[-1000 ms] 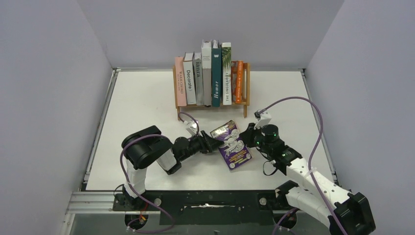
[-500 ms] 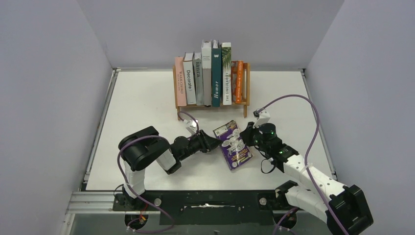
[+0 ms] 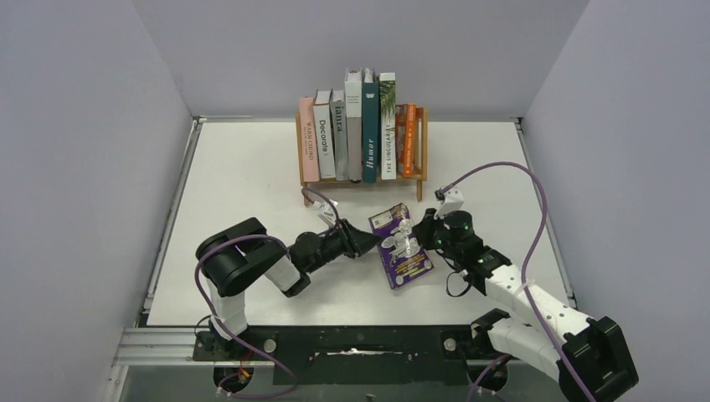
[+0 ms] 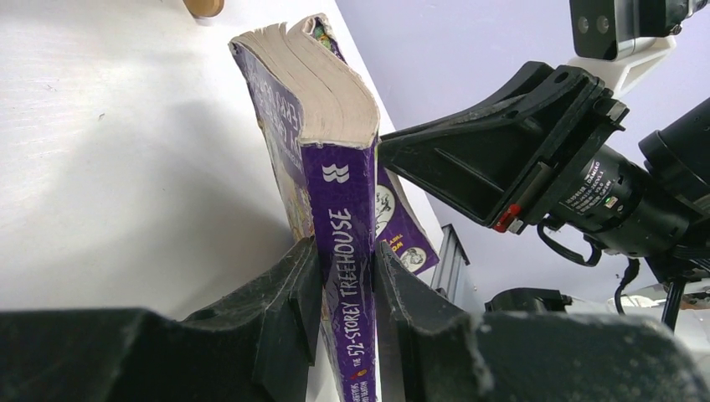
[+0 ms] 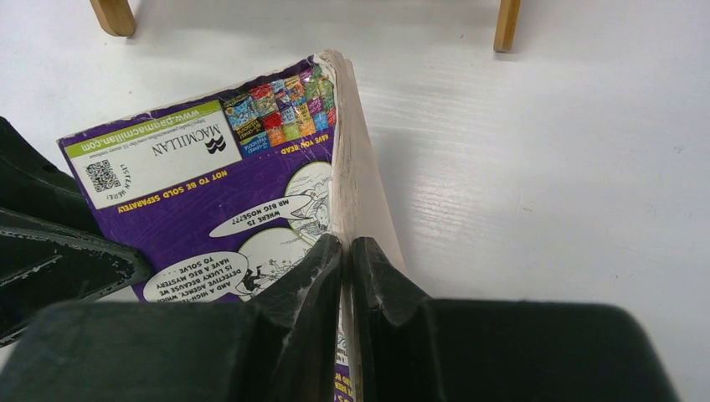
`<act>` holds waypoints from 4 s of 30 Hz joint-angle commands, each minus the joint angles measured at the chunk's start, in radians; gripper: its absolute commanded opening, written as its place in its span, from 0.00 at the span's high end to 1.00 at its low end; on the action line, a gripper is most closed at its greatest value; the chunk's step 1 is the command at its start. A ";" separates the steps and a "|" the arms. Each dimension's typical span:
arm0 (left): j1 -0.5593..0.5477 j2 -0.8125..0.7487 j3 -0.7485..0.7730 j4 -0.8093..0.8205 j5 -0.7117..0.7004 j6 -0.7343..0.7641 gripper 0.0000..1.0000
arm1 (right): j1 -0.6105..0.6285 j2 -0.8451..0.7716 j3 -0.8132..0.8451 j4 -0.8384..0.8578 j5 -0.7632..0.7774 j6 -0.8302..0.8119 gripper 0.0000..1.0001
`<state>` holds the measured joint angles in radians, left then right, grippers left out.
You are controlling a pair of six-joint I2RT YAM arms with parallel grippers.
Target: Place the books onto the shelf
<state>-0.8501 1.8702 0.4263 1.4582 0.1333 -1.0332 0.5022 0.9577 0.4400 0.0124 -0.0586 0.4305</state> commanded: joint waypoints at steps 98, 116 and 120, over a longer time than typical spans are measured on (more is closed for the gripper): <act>-0.120 0.300 1.645 -0.401 -0.890 1.650 1.00 | -0.062 -0.505 0.111 -0.431 0.457 0.102 0.22; -0.065 0.508 1.988 -0.567 -0.851 1.592 1.00 | -0.058 -0.496 0.101 -0.420 0.472 0.099 0.22; -0.054 0.562 2.059 -0.572 -0.859 1.592 1.00 | -0.055 -0.499 0.101 -0.422 0.473 0.101 0.22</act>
<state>-0.9199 2.4145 2.3714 0.8337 -0.7712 0.5598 0.4400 0.4526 0.5411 -0.4572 0.3962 0.5358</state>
